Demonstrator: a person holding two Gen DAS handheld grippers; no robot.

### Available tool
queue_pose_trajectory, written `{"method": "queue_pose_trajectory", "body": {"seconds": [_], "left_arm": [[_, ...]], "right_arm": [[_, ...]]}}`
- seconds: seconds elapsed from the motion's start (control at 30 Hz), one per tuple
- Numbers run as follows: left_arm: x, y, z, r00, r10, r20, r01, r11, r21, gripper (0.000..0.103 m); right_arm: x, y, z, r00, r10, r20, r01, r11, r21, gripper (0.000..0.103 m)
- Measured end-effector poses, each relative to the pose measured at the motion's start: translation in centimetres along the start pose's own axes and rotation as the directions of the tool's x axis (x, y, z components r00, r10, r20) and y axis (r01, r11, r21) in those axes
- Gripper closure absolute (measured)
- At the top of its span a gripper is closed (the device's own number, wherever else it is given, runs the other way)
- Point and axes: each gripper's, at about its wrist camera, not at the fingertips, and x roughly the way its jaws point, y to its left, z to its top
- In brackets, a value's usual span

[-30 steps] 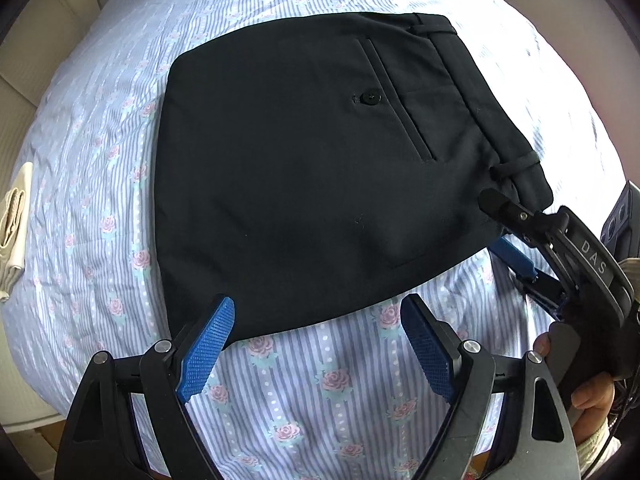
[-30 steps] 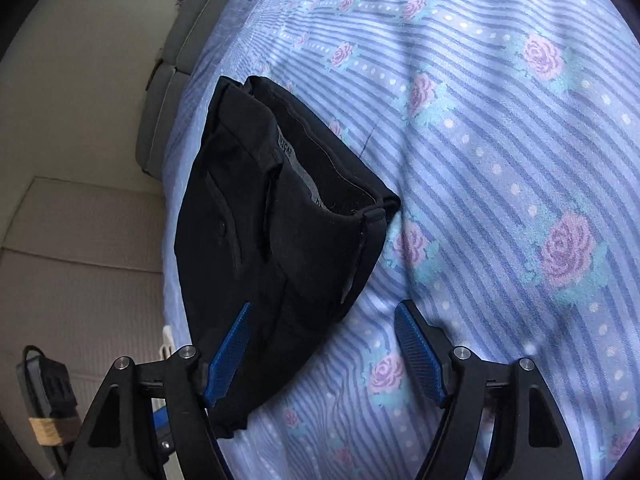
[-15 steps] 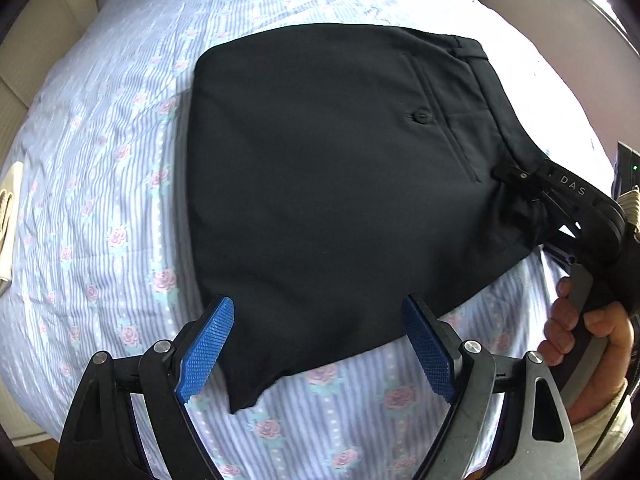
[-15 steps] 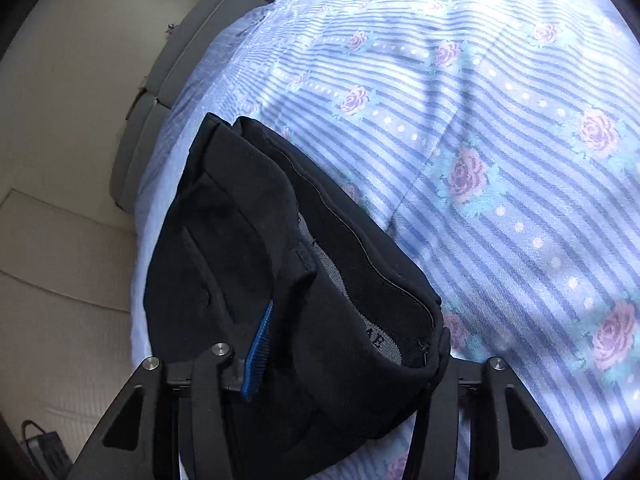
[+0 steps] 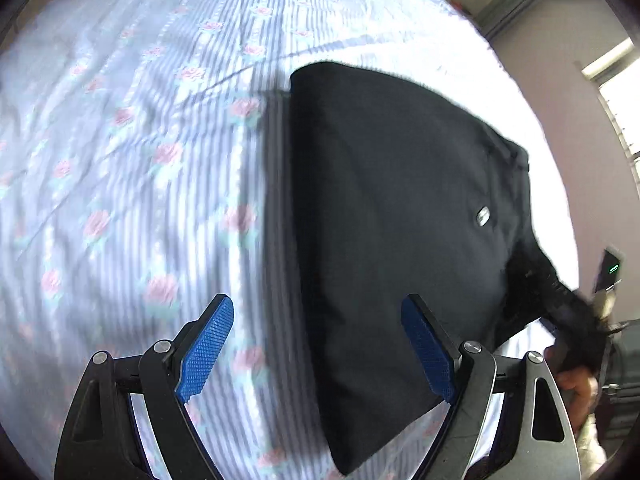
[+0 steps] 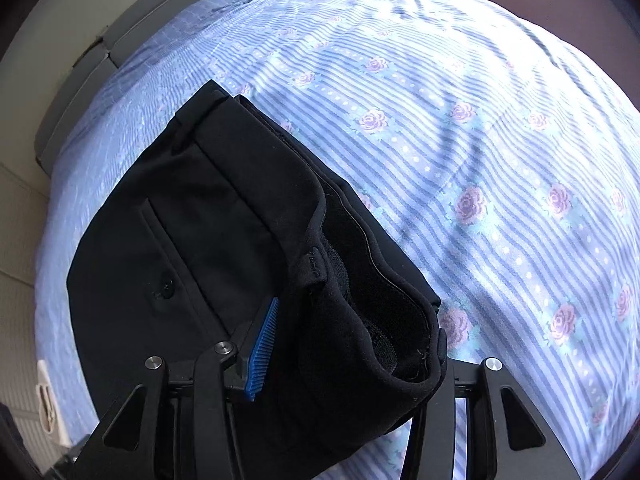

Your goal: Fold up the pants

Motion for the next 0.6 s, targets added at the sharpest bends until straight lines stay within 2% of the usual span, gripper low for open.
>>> {"method": "queue_pose_trajectory", "body": {"seconds": [0.1,0.27,0.47,0.5,0.53,0.6], "left_arm": [[0.5,2.2,2.5,0.992,-0.126,0.001,0.126,0.992,-0.019,0.018],[2.6,2.3,5.3,0.979,-0.195,-0.053,0.198,0.979,0.05,0.022],[4.2,1.5,7.1,0.962,-0.266,-0.058,0.268,0.962,0.045,0.022],[4.8,0.8,7.3,0.957,-0.284,-0.061,0.287,0.957,0.04,0.025],[5.2,0.6,7.6,0.947,-0.312,-0.071,0.315,0.949,0.031,0.034],[6.2,-0.1,8.4,0.938,-0.333,-0.096,0.336,0.942,0.014,0.036]], "right_arm": [[0.3,0.3,0.4,1.0,-0.015,-0.016,0.015,1.0,0.017,0.057],[1.0,2.7,0.9,0.996,-0.084,-0.013,0.084,0.996,-0.006,0.056],[1.5,3.1,1.3,0.996,-0.088,-0.03,0.088,0.996,0.015,0.055],[1.5,3.0,1.3,0.996,-0.088,-0.031,0.089,0.996,0.005,0.055],[1.6,3.1,1.2,0.996,-0.089,-0.031,0.089,0.996,-0.001,0.055],[1.8,2.7,1.1,0.996,-0.081,-0.032,0.081,0.997,0.001,0.055]]}}
